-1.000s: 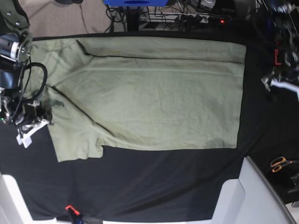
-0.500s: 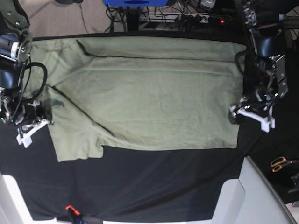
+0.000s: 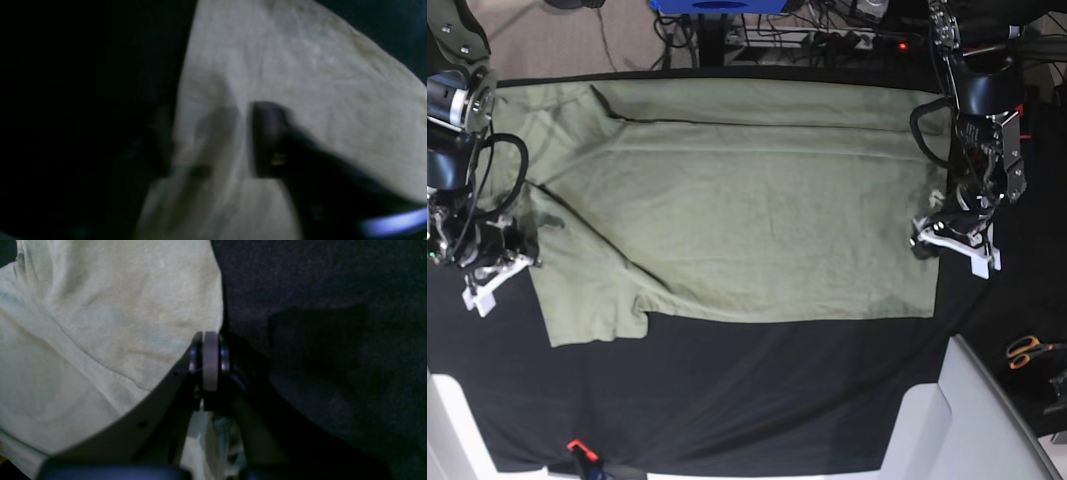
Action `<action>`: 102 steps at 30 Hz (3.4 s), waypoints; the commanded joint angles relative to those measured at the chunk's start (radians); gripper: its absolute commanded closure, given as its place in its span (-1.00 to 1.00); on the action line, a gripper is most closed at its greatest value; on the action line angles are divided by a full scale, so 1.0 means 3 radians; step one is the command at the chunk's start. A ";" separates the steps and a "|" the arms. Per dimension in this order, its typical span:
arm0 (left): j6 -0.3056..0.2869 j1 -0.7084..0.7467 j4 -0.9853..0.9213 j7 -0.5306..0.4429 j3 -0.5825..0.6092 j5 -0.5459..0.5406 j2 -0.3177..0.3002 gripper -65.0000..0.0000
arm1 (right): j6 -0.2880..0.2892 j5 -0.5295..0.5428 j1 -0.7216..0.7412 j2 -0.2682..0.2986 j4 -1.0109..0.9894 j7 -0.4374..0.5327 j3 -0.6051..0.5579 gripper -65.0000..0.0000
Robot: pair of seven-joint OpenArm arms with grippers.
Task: Fold the T-shirt properly
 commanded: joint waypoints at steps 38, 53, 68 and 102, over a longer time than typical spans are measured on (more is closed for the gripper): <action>-0.0004 0.0773 0.1412 0.0715 -0.0859 0.0021 -0.0210 0.06 | 0.0028 0.0032 0.0011 0.0052 0.0058 0.0023 0.0006 1.00; -0.0024 -0.0281 0.0317 0.0541 -0.0343 0.0026 -0.0348 -0.53 | 0.0028 0.0032 0.0016 0.0052 0.0058 0.0033 0.0006 1.00; -0.0019 -0.0557 -0.0578 -0.0083 0.0210 -0.0005 -0.0369 -0.05 | 0.0028 0.0032 0.0016 0.0062 0.0058 0.0038 0.0006 1.00; -0.0019 -0.0859 -0.1074 -0.0297 0.0056 0.0450 -0.0123 -0.06 | 0.0028 0.0032 0.0031 0.0057 0.0063 0.0044 0.0006 1.00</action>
